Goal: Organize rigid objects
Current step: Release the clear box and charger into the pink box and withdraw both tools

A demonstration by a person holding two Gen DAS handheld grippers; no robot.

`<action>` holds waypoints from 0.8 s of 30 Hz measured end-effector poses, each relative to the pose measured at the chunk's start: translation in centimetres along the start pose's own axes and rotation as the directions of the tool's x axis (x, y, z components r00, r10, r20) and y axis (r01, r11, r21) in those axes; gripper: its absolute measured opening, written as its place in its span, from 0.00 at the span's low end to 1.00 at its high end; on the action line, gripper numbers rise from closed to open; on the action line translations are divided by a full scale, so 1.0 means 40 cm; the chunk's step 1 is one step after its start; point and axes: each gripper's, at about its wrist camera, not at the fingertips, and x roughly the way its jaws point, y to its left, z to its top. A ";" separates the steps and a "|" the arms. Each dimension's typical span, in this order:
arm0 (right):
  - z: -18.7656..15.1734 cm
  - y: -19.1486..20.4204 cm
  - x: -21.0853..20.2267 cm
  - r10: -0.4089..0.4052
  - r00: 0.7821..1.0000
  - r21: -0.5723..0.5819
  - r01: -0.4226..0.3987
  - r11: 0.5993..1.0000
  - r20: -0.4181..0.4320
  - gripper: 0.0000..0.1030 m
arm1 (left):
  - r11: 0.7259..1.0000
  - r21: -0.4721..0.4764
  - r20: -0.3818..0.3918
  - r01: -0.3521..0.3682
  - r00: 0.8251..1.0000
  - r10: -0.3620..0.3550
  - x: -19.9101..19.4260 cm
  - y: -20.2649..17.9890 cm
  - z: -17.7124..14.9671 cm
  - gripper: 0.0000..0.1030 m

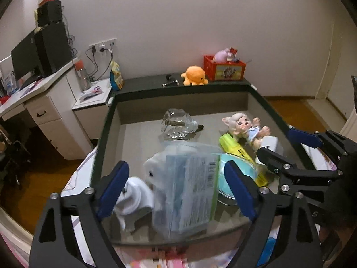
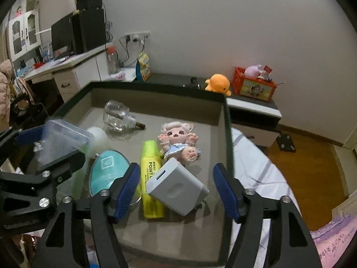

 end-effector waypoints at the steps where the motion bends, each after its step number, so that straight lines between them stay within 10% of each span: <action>1: 0.000 0.000 -0.018 -0.010 1.000 0.000 0.010 1.000 0.013 0.79 | 1.000 -0.009 0.015 0.000 1.000 0.000 -0.022 0.006 -0.003 0.92; 14: -0.159 0.078 -0.344 0.023 0.968 -0.033 -0.015 0.999 0.248 1.00 | 0.997 -0.066 0.326 -0.038 0.944 0.057 -0.402 0.019 -0.199 1.00; 24: -0.337 0.152 -0.514 -0.039 0.932 -0.037 0.056 0.998 0.360 1.00 | 0.996 -0.027 0.383 -0.083 0.920 0.087 -0.558 -0.019 -0.350 1.00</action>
